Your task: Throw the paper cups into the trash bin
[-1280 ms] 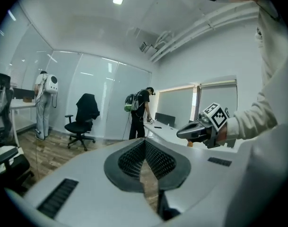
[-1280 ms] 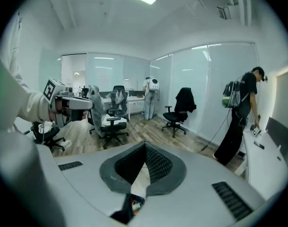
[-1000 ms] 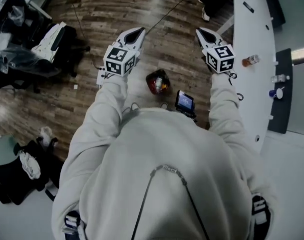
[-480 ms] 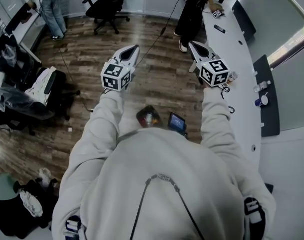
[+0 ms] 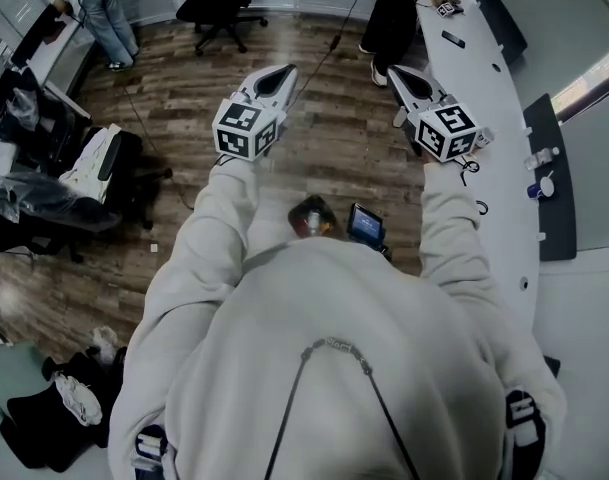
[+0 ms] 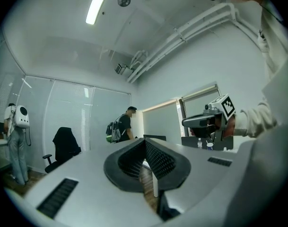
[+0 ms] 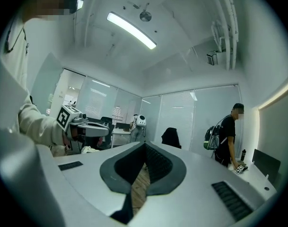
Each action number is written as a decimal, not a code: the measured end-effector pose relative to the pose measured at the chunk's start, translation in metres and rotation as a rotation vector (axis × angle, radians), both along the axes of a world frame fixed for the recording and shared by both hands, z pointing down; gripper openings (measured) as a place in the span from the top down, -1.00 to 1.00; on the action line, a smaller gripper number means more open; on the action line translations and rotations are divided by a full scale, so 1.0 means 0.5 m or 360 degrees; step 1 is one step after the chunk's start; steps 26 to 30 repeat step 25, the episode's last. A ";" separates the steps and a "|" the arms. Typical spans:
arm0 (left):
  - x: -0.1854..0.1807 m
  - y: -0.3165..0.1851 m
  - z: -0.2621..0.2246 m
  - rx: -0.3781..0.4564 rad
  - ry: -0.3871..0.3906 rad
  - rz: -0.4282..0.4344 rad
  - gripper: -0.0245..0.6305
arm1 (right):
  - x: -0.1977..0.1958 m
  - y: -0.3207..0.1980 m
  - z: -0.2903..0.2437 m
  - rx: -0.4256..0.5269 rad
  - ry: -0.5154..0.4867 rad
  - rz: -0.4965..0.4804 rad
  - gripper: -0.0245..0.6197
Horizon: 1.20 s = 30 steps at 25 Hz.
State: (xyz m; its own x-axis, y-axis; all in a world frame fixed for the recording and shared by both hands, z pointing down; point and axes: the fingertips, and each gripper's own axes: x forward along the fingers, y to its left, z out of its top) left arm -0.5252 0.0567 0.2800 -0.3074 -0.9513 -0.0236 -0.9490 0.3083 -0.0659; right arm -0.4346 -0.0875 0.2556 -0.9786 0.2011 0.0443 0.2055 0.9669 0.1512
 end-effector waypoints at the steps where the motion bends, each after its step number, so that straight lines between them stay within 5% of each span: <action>1: 0.003 -0.001 0.004 -0.0009 0.0004 0.0012 0.92 | 0.001 0.004 0.007 -0.0005 0.0004 -0.0005 0.87; 30: 0.002 -0.005 0.047 -0.0066 0.0054 0.0148 0.92 | 0.002 -0.002 0.083 -0.0045 0.0112 0.0041 0.87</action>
